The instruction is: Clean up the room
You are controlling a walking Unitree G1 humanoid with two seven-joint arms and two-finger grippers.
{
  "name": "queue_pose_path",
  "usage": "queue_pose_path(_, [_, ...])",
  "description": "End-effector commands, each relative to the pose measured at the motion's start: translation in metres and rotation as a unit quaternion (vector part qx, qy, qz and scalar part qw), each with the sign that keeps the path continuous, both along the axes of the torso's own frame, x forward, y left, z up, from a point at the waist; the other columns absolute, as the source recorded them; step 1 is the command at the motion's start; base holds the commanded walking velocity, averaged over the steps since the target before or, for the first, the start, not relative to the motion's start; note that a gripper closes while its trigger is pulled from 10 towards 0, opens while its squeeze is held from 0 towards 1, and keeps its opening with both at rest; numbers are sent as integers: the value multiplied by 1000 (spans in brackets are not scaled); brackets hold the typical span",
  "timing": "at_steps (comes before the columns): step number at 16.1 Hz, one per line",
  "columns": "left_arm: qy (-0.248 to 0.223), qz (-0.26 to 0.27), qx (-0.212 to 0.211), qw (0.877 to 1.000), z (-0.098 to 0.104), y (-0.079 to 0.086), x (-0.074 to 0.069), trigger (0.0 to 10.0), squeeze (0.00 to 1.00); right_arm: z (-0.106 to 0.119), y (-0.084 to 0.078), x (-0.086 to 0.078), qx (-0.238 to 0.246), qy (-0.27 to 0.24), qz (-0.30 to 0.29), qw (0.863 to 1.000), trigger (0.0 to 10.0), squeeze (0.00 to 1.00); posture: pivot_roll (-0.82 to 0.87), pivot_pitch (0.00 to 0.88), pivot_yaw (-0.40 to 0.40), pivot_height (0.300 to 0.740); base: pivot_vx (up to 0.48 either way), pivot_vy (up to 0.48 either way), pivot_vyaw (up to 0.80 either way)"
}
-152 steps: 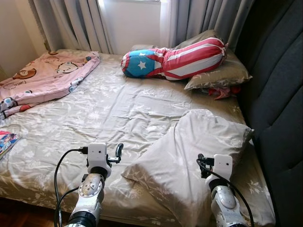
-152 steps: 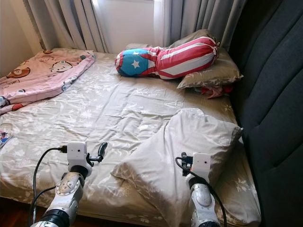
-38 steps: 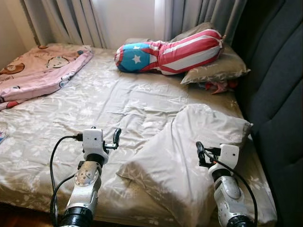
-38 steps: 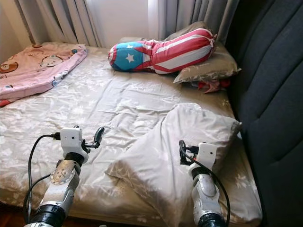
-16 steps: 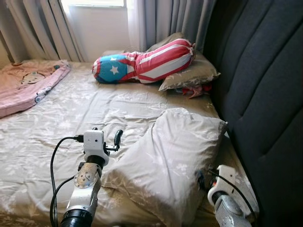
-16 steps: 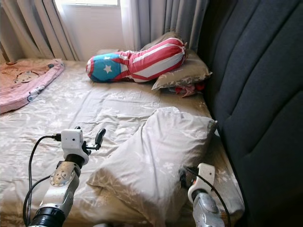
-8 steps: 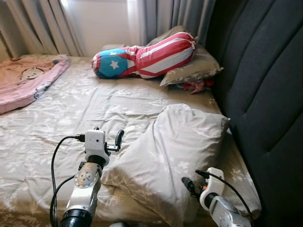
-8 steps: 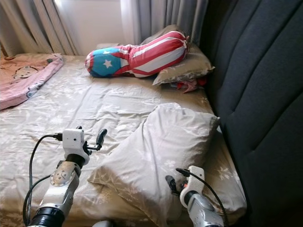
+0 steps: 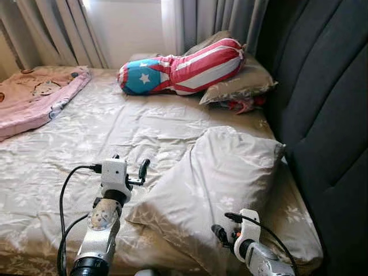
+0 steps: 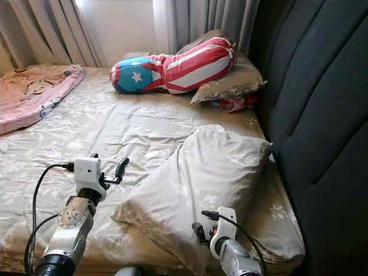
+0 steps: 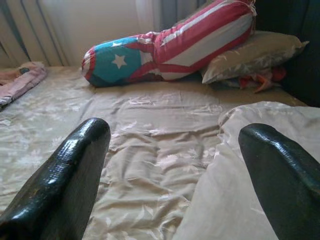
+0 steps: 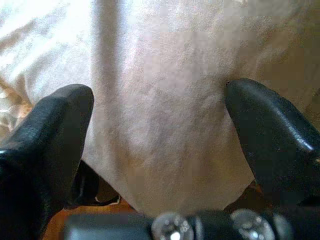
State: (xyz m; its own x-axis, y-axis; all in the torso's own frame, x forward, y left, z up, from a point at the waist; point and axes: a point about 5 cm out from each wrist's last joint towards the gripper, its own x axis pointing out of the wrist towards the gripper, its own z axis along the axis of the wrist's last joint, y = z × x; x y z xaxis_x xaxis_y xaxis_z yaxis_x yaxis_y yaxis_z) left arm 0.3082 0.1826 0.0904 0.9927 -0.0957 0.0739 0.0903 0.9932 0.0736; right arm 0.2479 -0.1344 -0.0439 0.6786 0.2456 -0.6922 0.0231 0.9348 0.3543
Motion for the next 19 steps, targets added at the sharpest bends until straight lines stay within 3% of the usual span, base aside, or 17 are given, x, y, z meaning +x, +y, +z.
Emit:
queue_pose_path(1, [3,-9,11,1000,0,0,-2,10000,0,-2,-1,-1,-19,8,-3,1000,10000,0,-17,0,-15,669,0,0,0])
queue_pose_path(6, [5,-11,16,1000,1,1,-2,10000,0,-6,-18,-3,-69,24,-54,996,10000,0,-19,0,-8,669,0,0,0])
queue_pose_path(10, [5,-16,24,1000,2,0,-4,10000,0,-10,-7,-9,-39,35,-50,997,10000,0,-8,15,-4,669,0,0,0])
queue_pose_path(13, [6,-17,28,999,1,2,-9,10000,0,-7,2,-6,-9,11,-48,999,10000,0,11,34,0,669,0,0,0])
queue_pose_path(14, [7,-17,34,999,2,5,-13,10000,0,-9,2,-7,-40,15,-32,999,10000,0,24,48,3,669,0,0,0])
queue_pose_path(19, [5,-19,43,999,9,10,-22,10000,0,-8,-2,-5,-75,13,-42,996,10000,0,49,109,14,669,0,0,0])
